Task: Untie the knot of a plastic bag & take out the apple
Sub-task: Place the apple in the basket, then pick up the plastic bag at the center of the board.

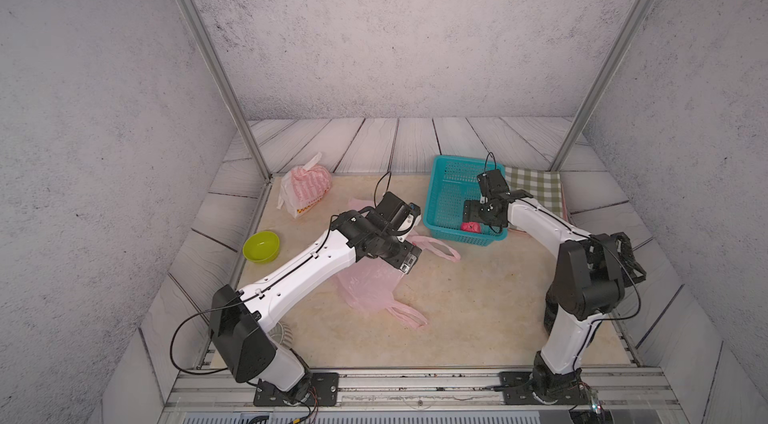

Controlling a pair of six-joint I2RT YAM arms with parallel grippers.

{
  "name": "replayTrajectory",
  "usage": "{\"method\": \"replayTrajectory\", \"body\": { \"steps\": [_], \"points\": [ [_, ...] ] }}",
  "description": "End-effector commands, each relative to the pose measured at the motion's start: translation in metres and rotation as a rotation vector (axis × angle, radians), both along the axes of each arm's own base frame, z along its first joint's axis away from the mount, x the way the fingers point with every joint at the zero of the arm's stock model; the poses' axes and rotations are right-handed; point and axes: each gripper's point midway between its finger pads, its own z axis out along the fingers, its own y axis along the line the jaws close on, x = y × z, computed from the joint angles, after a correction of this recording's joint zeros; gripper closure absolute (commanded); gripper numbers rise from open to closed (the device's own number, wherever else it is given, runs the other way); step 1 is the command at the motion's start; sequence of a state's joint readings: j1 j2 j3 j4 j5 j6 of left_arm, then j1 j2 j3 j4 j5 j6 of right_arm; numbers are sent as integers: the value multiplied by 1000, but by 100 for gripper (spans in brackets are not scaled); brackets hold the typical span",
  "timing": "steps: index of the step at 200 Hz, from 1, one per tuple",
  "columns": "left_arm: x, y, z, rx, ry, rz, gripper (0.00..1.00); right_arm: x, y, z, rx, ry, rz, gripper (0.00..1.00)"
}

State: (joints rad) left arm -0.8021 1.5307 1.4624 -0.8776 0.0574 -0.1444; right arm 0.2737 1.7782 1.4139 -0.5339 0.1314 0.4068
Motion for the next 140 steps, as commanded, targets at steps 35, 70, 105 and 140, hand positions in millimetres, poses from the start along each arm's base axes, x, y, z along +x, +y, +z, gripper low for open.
{"method": "replayTrajectory", "body": {
  "steps": [35,70,105,140],
  "points": [
    [32,11,25,10,-121,167,6,-53,-6,78,99,-212,29,10],
    [30,-5,26,2,-63,85,20,-71,-11,87,107,-239,36,10],
    [24,-18,14,188,-95,61,21,-74,-12,85,98,-241,42,10],
    [9,-9,-8,387,-28,92,19,-75,-10,83,109,-239,46,10]
  ]
}}
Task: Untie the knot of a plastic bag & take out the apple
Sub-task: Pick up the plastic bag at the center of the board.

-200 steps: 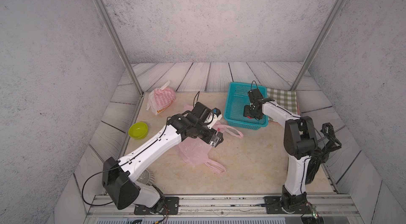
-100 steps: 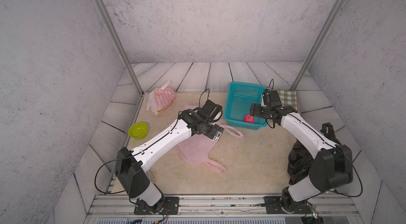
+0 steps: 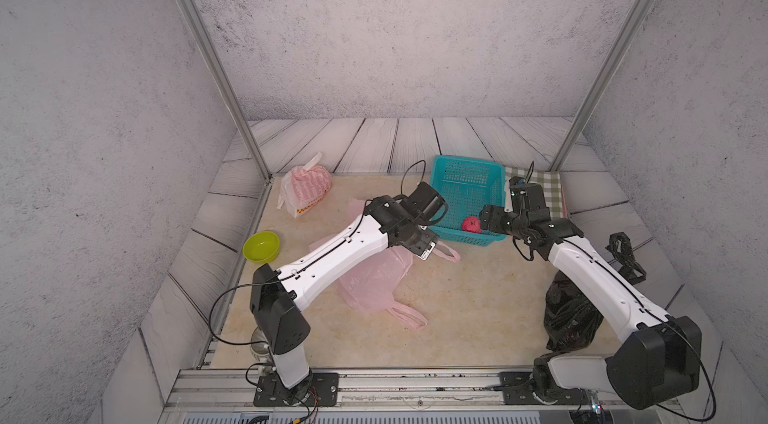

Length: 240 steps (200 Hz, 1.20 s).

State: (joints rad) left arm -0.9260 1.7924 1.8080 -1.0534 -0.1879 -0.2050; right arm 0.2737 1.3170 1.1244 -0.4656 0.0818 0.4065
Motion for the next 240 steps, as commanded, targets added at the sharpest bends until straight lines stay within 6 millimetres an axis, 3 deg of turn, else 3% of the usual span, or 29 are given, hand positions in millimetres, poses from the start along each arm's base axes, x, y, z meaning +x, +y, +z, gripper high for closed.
{"method": "replayTrajectory", "body": {
  "steps": [1,39,66,95,105,131,138,150,167,199,221,240],
  "points": [
    [-13,31,-17,202,60,62,19,-1,2,5,8,-19,13,10],
    [-25,38,-37,310,42,88,18,-4,3,5,15,-23,20,10],
    [-21,52,-45,368,4,135,19,-7,2,2,18,-20,20,11],
    [-19,54,-55,380,-8,140,24,-11,1,-4,17,-10,19,11],
    [-19,54,-55,374,-11,140,35,-12,0,-4,14,-12,20,12],
    [-15,51,-46,342,-24,127,93,-17,0,0,15,-20,25,14],
    [-15,52,-43,343,-26,120,100,-20,1,2,23,-25,36,15],
    [-15,53,-36,342,-31,109,100,-26,11,6,52,-43,91,17],
    [-16,55,-27,332,-31,88,100,-42,39,10,85,-94,234,19],
    [-20,57,-9,276,-15,43,100,-94,99,15,120,-220,487,21],
    [-27,53,1,239,-7,-40,100,-132,134,7,141,-276,672,21],
    [-30,59,5,250,-25,-82,100,-148,150,-9,144,-270,768,21]
  ]
}}
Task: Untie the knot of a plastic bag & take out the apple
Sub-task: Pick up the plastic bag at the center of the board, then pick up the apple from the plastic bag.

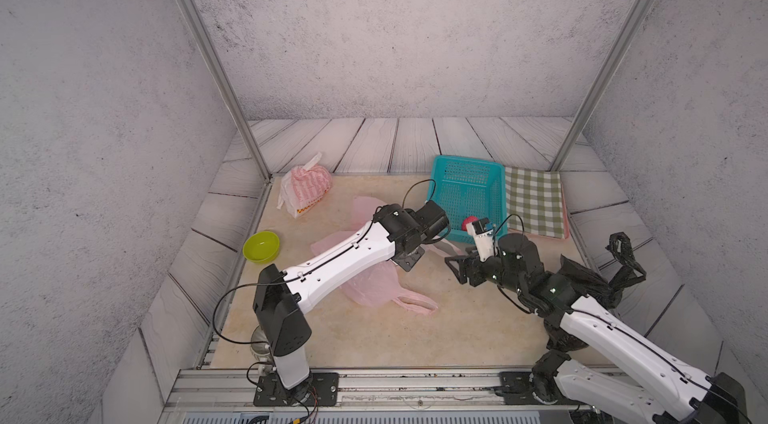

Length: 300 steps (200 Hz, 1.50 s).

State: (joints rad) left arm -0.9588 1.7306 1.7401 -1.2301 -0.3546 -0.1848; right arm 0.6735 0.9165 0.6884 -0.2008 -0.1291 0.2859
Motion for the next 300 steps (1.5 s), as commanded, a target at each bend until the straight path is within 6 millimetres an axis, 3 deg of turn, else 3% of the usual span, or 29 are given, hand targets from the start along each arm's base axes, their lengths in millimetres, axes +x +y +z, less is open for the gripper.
{"method": "replayTrajectory", "body": {
  "steps": [1,24,49,105,162,188,204,239,273,300],
  "points": [
    [-8,4,11,4,7,-90,100,-13,22,0,25,-72,130,21],
    [-12,10,9,-7,18,-101,100,-19,35,-16,0,-42,193,21],
    [-15,13,6,-39,17,-98,100,-20,55,-19,-24,-57,248,21],
    [-13,19,20,-108,-42,-74,100,-23,100,-31,-56,-90,314,24],
    [-17,15,35,-211,-28,-77,100,7,118,-58,-119,-190,173,54],
    [-21,16,38,-224,-21,-95,100,19,133,-63,-128,-204,173,78],
    [-23,17,36,-228,-19,-100,100,23,144,-65,-128,-202,189,86],
    [-26,18,34,-234,-6,-102,100,33,165,-72,-127,-191,211,83],
    [-27,19,35,-242,-13,-103,100,44,183,-106,-184,-148,226,79],
    [-28,19,39,-252,-14,-109,100,57,189,-128,-239,-129,199,61]
  ]
}}
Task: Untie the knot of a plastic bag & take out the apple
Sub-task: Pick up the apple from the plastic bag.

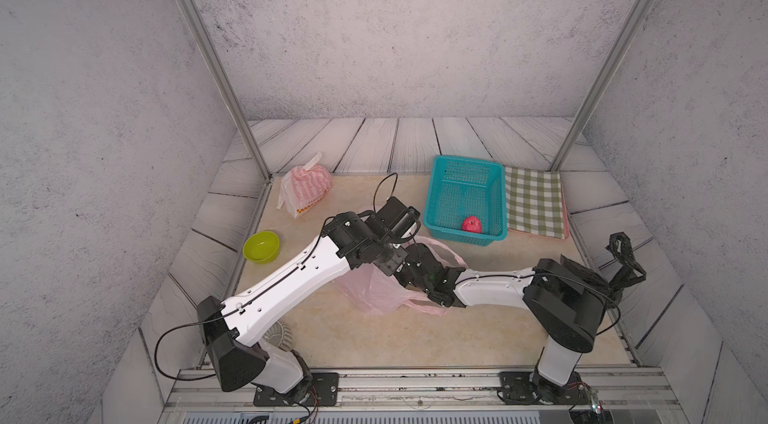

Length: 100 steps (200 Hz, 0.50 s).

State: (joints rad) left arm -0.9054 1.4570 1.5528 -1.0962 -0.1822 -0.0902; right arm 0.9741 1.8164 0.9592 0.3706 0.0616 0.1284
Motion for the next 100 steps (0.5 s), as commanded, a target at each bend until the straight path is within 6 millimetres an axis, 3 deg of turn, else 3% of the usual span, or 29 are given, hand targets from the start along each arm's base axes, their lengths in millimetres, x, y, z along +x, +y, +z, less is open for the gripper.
{"method": "replayTrajectory", "body": {
  "steps": [1,31,62,100],
  "points": [
    [-3,1,6,-24,-4,-14,100,9,5,-13,-43,0,-22,61],
    [-5,1,13,-34,-15,-31,100,16,18,-25,-83,43,-14,41],
    [-8,6,12,-21,-10,-33,100,25,20,-19,-79,13,-42,15],
    [-17,16,-2,3,27,-26,100,45,24,-15,-146,-25,-100,2]
  ]
}}
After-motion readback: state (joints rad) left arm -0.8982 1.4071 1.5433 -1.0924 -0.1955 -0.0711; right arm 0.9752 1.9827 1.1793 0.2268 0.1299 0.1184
